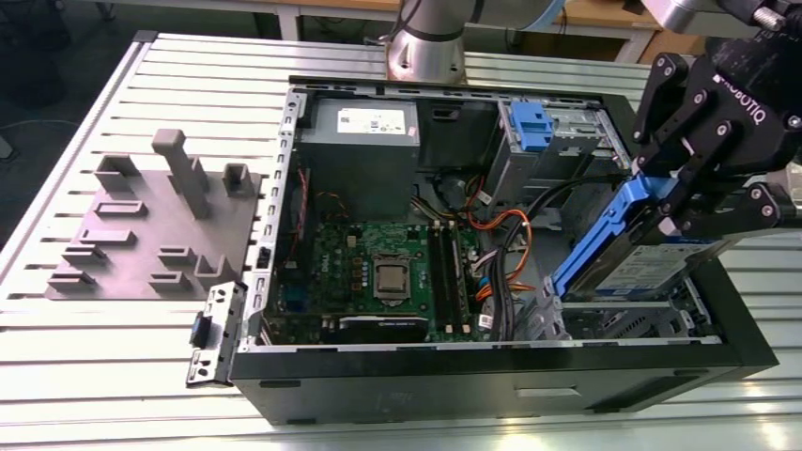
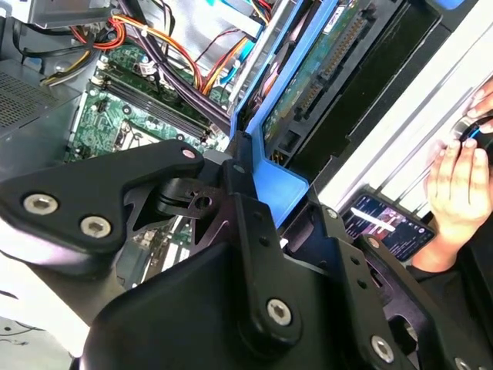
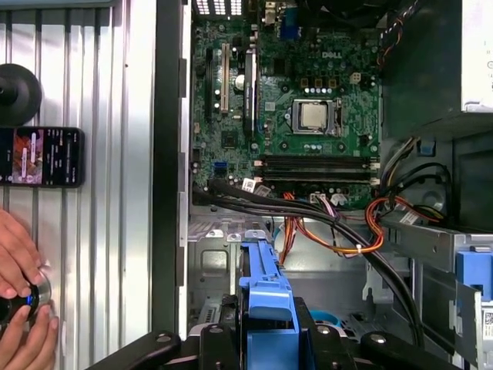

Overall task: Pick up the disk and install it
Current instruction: 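Insert the disk into the insertion slot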

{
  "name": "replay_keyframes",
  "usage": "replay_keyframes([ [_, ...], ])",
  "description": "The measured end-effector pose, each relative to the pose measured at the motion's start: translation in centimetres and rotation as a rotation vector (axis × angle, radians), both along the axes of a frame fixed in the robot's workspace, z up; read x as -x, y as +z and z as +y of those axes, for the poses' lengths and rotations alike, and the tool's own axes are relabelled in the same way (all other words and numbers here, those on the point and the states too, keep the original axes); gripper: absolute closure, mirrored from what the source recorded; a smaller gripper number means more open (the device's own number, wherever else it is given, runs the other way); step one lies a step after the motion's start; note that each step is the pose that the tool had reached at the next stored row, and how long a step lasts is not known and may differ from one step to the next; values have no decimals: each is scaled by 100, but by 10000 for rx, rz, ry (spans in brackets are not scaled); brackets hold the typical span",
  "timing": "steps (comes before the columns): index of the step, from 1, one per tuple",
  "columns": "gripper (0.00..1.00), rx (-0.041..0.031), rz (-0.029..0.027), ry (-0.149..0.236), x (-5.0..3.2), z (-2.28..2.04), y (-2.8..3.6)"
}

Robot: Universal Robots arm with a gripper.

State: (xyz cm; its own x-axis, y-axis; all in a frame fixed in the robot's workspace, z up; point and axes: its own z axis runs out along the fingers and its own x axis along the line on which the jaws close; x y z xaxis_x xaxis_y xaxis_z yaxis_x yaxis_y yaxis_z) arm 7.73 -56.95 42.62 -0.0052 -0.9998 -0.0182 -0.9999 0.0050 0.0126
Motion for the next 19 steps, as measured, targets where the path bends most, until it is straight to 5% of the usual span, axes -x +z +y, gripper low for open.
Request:
replay_keyframes([
  [15,63,1,-1,0,0,0,-9],
  [16,56,0,-2,1,0,0,-28],
  [17,56,2,-2,0,0,-5,-122],
  [19,56,1,-2,-1,0,-8,-160],
])
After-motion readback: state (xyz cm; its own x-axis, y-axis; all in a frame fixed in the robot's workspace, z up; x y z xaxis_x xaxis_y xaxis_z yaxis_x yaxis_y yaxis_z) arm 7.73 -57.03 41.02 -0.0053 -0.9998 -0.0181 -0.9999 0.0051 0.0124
